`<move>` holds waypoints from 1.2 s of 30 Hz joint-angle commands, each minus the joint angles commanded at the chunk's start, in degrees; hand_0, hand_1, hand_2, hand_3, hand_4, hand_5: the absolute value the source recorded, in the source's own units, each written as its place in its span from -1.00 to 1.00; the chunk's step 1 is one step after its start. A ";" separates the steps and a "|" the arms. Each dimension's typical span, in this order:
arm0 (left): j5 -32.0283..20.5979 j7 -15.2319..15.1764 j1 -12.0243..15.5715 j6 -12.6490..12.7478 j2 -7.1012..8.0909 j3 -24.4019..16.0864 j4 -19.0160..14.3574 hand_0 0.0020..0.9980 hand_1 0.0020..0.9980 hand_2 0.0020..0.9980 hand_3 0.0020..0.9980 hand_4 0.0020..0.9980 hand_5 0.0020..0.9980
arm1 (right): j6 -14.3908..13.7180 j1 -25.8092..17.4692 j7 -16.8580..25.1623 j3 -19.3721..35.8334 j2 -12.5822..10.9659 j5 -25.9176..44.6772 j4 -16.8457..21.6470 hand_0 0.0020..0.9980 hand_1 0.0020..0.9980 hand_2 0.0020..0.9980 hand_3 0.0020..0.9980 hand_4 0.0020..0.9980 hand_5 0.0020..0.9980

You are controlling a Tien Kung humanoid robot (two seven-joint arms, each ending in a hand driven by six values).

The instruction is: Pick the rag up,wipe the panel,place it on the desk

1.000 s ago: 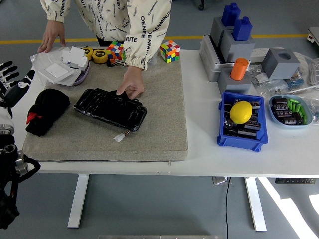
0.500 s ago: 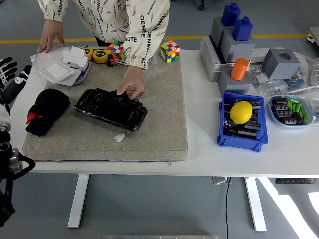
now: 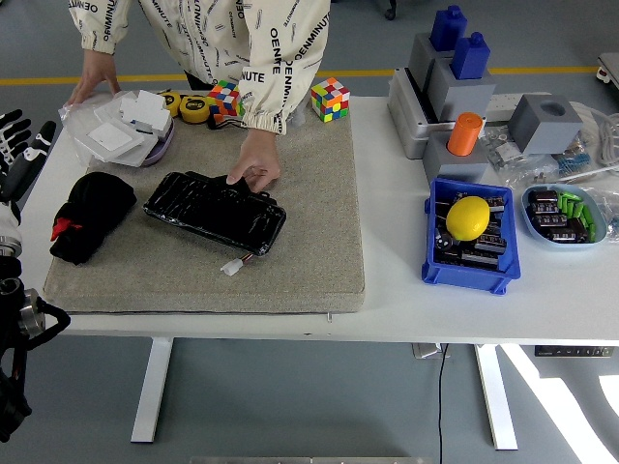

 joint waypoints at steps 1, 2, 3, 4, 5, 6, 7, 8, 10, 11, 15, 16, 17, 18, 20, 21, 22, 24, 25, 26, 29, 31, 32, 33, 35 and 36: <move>0.03 0.04 0.03 -0.01 -0.02 0.02 0.02 0.52 0.52 0.49 0.48 1.00 -0.14 | 0.00 -0.04 0.00 0.08 0.04 -0.07 -0.01 0.09 0.11 -0.02 0.04 0.78 -0.30; 0.02 0.06 0.08 0.01 -0.03 0.04 -0.03 0.52 0.52 0.49 0.48 1.00 -0.14 | 0.02 -0.11 0.00 0.02 0.11 0.03 0.03 0.09 0.11 -0.02 0.04 0.78 -0.30; -0.03 0.02 0.11 0.04 -0.04 0.06 -0.09 0.52 0.52 0.49 0.48 1.00 -0.14 | 0.04 -0.16 0.00 -0.04 0.15 0.08 0.04 0.09 0.11 -0.02 0.04 0.78 -0.30; -0.06 -0.02 0.11 0.05 -0.08 0.05 -0.15 0.52 0.52 0.49 0.48 1.00 -0.14 | 0.08 -0.19 -0.01 0.02 0.19 -0.05 0.02 0.09 0.11 -0.02 0.04 0.78 -0.30; -0.09 0.01 0.12 0.02 -0.10 0.14 -0.18 0.52 0.52 0.49 0.48 1.00 -0.14 | 0.08 -0.21 0.00 0.33 0.24 -0.24 -0.03 0.09 0.11 -0.02 0.04 0.78 -0.30; -0.11 0.04 0.12 -0.01 -0.10 0.23 -0.17 0.52 0.52 0.49 0.48 1.00 -0.14 | 0.07 -0.22 0.00 0.68 0.28 -0.46 -0.08 0.09 0.11 -0.02 0.04 0.78 -0.30; -0.10 0.06 0.10 -0.03 -0.09 0.27 -0.16 0.53 0.52 0.49 0.49 1.00 -0.11 | 0.05 -0.20 0.00 0.78 0.29 -0.51 -0.10 0.09 0.12 -0.02 0.04 0.78 -0.30; -0.05 0.12 0.06 -0.05 -0.09 0.28 -0.14 0.53 0.52 0.49 0.49 1.00 -0.11 | 0.05 -0.16 0.00 0.65 0.27 -0.37 -0.08 0.09 0.12 -0.02 0.04 0.78 -0.30; -0.04 0.19 -0.07 -0.14 -0.07 0.29 -0.10 0.53 0.52 0.49 0.49 1.00 -0.11 | 0.08 -0.06 0.00 0.08 0.21 0.17 0.04 0.09 0.12 -0.02 0.04 0.78 -0.30; -0.01 0.20 -0.08 -0.14 -0.10 0.30 -0.13 0.53 0.52 0.49 0.49 1.00 -0.11 | 0.08 -0.05 0.01 0.09 0.21 0.19 0.04 0.09 0.12 -0.02 0.04 0.78 -0.30; -0.05 0.25 -0.08 -0.23 -0.22 0.37 -0.19 0.52 0.52 0.49 0.49 1.00 -0.07 | 0.09 -0.15 0.04 0.54 0.25 -0.23 -0.05 0.09 0.12 -0.02 0.04 0.78 -0.30; -0.07 0.29 -0.09 -0.27 -0.23 0.35 -0.19 0.52 0.52 0.49 0.49 1.00 -0.07 | 0.13 -0.16 0.04 0.62 0.26 -0.29 -0.08 0.09 0.12 -0.02 0.04 0.78 -0.30; -0.05 0.36 -0.11 -0.33 -0.21 0.32 -0.20 0.52 0.52 0.49 0.49 1.00 -0.07 | 0.23 -0.14 0.04 0.62 0.25 -0.29 -0.09 0.09 0.12 -0.02 0.04 0.78 -0.30; -0.08 0.37 -0.13 -0.37 -0.19 0.30 -0.20 0.52 0.52 0.49 0.49 1.00 -0.07 | 0.27 -0.14 0.06 0.58 0.24 -0.24 -0.07 0.09 0.12 -0.02 0.04 0.78 -0.30; -0.13 0.41 -0.18 -0.47 -0.16 0.25 -0.21 0.52 0.52 0.49 0.49 1.00 -0.06 | 0.32 -0.08 0.08 0.53 0.19 -0.12 -0.05 0.09 0.12 -0.02 0.05 0.78 -0.30; -0.20 0.40 -0.23 -0.50 -0.15 0.21 -0.23 0.52 0.52 0.49 0.49 1.00 -0.06 | 0.31 -0.04 0.08 0.53 0.18 -0.12 -0.05 0.09 0.12 -0.02 0.05 0.78 -0.30; -0.23 0.39 -0.26 -0.52 -0.14 0.21 -0.26 0.52 0.52 0.49 0.49 1.00 -0.06 | 0.31 0.00 0.08 0.53 0.18 -0.11 -0.05 0.09 0.12 -0.02 0.05 0.78 -0.30; -0.25 0.35 -0.39 -0.55 -0.07 0.26 -0.32 0.52 0.52 0.49 0.49 1.00 -0.06 | 0.30 0.10 0.09 0.58 0.18 -0.14 -0.07 0.09 0.12 -0.02 0.05 0.78 -0.30; -0.23 0.38 -0.45 -0.61 -0.04 0.25 -0.33 0.52 0.52 0.49 0.49 1.00 -0.05 | 0.29 0.16 0.10 0.52 0.14 -0.08 -0.06 0.09 0.12 -0.02 0.04 0.79 -0.30; -0.19 0.44 -0.48 -0.67 -0.02 0.24 -0.33 0.52 0.52 0.49 0.49 1.00 -0.05 | 0.28 0.20 0.11 0.52 0.11 -0.03 -0.05 0.09 0.12 -0.02 0.04 0.79 -0.30; -0.19 0.50 -0.43 -0.73 -0.06 0.26 -0.39 0.52 0.52 0.49 0.49 1.00 -0.05 | 0.32 0.18 0.09 0.62 0.13 -0.02 -0.06 0.09 0.12 -0.02 0.04 0.79 -0.30; -0.16 0.53 -0.43 -0.78 -0.08 0.25 -0.50 0.52 0.53 0.50 0.49 1.00 -0.04 | 0.35 0.17 0.09 0.81 0.19 -0.17 -0.09 0.08 0.12 -0.02 0.05 0.79 -0.30; -0.18 0.53 -0.43 -0.79 -0.09 0.22 -0.53 0.52 0.53 0.50 0.49 1.00 -0.04 | 0.35 0.18 0.09 0.90 0.21 -0.23 -0.10 0.08 0.12 -0.02 0.05 0.79 -0.30; -0.19 0.54 -0.44 -0.82 -0.11 0.18 -0.53 0.52 0.53 0.50 0.49 1.00 -0.04 | 0.36 0.20 0.09 0.92 0.21 -0.22 -0.09 0.08 0.12 -0.02 0.05 0.79 -0.30; -0.14 0.61 -0.45 -0.92 -0.10 0.09 -0.56 0.52 0.53 0.50 0.49 1.00 -0.04 | 0.38 0.25 0.08 0.78 0.19 -0.11 -0.06 0.08 0.12 -0.02 0.05 0.79 -0.30; -0.12 0.63 -0.44 -0.95 -0.10 0.06 -0.60 0.52 0.53 0.50 0.49 1.00 -0.04 | 0.38 0.26 0.08 0.75 0.19 -0.05 -0.04 0.08 0.12 -0.02 0.05 0.79 -0.30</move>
